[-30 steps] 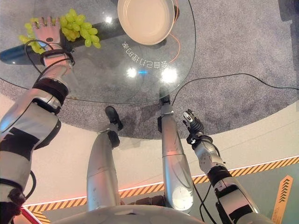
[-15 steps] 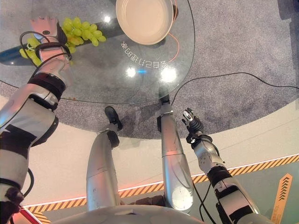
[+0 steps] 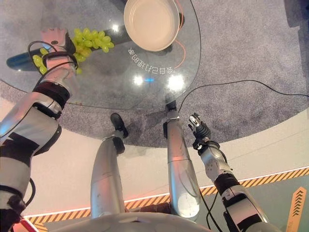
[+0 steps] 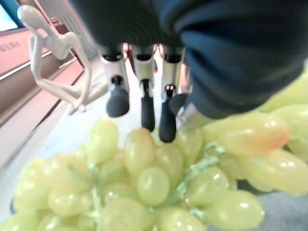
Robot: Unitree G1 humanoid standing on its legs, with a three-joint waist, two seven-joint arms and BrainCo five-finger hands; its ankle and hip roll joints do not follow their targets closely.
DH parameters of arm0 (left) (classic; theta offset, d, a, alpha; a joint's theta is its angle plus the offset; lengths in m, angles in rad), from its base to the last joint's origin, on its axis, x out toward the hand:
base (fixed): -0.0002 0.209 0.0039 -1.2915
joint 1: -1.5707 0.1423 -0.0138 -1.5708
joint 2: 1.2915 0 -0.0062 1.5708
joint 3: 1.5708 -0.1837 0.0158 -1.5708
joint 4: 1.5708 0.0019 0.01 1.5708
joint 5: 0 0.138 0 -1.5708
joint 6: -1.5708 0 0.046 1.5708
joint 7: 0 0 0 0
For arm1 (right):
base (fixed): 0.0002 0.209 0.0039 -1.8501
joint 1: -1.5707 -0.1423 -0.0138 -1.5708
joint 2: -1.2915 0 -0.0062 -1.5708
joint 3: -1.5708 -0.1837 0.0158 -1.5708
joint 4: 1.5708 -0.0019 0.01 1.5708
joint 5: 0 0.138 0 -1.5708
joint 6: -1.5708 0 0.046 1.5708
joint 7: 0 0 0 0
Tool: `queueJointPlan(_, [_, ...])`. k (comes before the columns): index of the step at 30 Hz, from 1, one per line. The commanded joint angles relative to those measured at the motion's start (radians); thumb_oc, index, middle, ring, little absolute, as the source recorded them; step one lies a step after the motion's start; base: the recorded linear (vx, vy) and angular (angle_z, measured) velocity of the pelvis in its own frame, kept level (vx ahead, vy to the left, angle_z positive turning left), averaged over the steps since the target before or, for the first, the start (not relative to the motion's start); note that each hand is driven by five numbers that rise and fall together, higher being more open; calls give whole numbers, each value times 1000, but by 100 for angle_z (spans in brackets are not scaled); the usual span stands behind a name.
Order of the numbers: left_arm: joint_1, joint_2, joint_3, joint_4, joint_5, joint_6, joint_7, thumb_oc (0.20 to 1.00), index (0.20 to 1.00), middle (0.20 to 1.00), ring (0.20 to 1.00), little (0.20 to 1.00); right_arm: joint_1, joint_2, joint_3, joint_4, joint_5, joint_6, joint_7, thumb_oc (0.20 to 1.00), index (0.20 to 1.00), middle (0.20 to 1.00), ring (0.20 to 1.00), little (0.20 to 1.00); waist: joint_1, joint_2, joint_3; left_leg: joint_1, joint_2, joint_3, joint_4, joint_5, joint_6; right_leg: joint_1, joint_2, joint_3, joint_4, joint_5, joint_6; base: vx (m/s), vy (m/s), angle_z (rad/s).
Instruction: Pick up fruits into the plate
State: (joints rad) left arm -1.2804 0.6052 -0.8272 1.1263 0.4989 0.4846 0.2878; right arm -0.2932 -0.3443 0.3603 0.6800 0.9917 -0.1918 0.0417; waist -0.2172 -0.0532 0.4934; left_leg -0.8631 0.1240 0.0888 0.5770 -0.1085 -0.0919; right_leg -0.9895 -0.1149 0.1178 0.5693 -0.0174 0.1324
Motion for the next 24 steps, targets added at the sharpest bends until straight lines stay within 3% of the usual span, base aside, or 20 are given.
queueJointPlan(1, [-1,81,55,14,-35,-26,38,200,200,200,200,200,72,-28,5,-80,-3,-25,18,1000,1000,1000,1000,1000,1,8,27,61,-129,14,-75,-5,94,82,147,-92,-36,-20,-99,-45,-23,-1])
queueJointPlan(4, [12,101,76,-10,-57,-74,61,200,200,200,200,200,77,-20,2,-65,-9,-31,26,1000,1000,1000,1000,1000,12,14,27,108,-128,12,-108,7,91,126,141,-100,-57,-20,-98,-28,-16,0])
queueJointPlan(24, [85,161,155,-201,-148,-202,105,200,200,200,200,200,85,-3,-27,-52,-20,-29,33,1000,1000,1000,1000,1000,54,42,27,323,-111,1,-303,80,65,332,111,-138,-187,-18,-86,-22,-12,3])
